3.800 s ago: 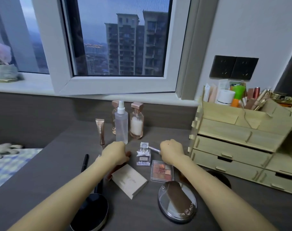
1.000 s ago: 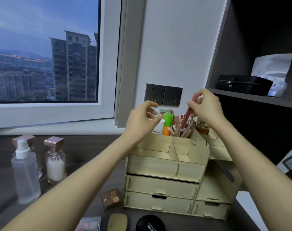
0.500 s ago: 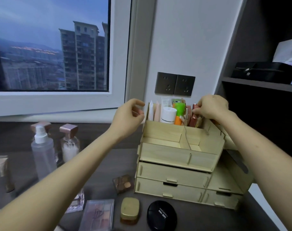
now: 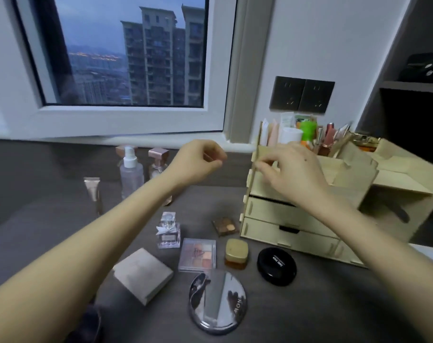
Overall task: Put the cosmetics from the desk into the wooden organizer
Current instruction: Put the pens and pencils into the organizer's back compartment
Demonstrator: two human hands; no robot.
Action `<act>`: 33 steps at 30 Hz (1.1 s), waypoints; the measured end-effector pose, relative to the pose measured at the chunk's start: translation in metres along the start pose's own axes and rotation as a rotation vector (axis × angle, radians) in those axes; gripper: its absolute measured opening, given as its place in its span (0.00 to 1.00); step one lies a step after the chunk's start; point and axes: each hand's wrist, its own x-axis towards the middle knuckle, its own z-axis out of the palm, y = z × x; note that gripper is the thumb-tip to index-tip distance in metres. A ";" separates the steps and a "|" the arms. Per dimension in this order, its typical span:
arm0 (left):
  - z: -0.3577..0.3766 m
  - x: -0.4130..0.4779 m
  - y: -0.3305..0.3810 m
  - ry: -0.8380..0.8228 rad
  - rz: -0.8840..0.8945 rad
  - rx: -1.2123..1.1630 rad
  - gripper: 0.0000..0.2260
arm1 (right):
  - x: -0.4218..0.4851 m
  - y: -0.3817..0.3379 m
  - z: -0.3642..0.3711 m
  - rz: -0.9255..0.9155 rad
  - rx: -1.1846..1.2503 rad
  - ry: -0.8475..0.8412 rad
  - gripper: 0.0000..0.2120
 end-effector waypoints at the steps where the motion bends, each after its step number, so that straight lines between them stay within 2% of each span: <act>1: -0.007 -0.010 -0.003 -0.013 -0.008 0.011 0.05 | -0.011 -0.017 0.004 -0.024 0.061 -0.075 0.09; 5: -0.041 -0.053 -0.019 -0.053 -0.078 0.067 0.05 | -0.046 -0.065 0.032 -0.041 0.258 -0.381 0.08; 9: -0.080 -0.105 -0.037 -0.034 -0.223 0.175 0.03 | -0.069 -0.104 0.065 -0.113 0.306 -0.534 0.09; 14: -0.102 -0.163 -0.096 -0.086 -0.497 0.561 0.06 | -0.084 -0.144 0.102 -0.136 0.293 -0.536 0.10; 16: -0.103 -0.176 -0.122 -0.104 -0.598 0.630 0.07 | -0.085 -0.155 0.110 -0.136 0.296 -0.525 0.11; 19: -0.104 -0.188 -0.146 -0.068 -0.712 0.627 0.07 | -0.078 -0.179 0.117 -0.117 0.373 -0.543 0.12; 22: -0.103 -0.191 -0.161 -0.050 -0.779 0.558 0.14 | -0.068 -0.210 0.130 -0.033 0.464 -0.597 0.13; 27: -0.091 -0.185 -0.164 -0.047 -0.817 0.423 0.25 | -0.057 -0.249 0.146 0.067 0.355 -0.690 0.10; 31: -0.089 -0.179 -0.161 -0.120 -0.855 0.483 0.23 | -0.052 -0.254 0.153 0.123 0.304 -0.740 0.05; 33: -0.089 -0.177 -0.160 -0.149 -0.854 0.522 0.20 | -0.051 -0.253 0.153 0.143 0.289 -0.738 0.10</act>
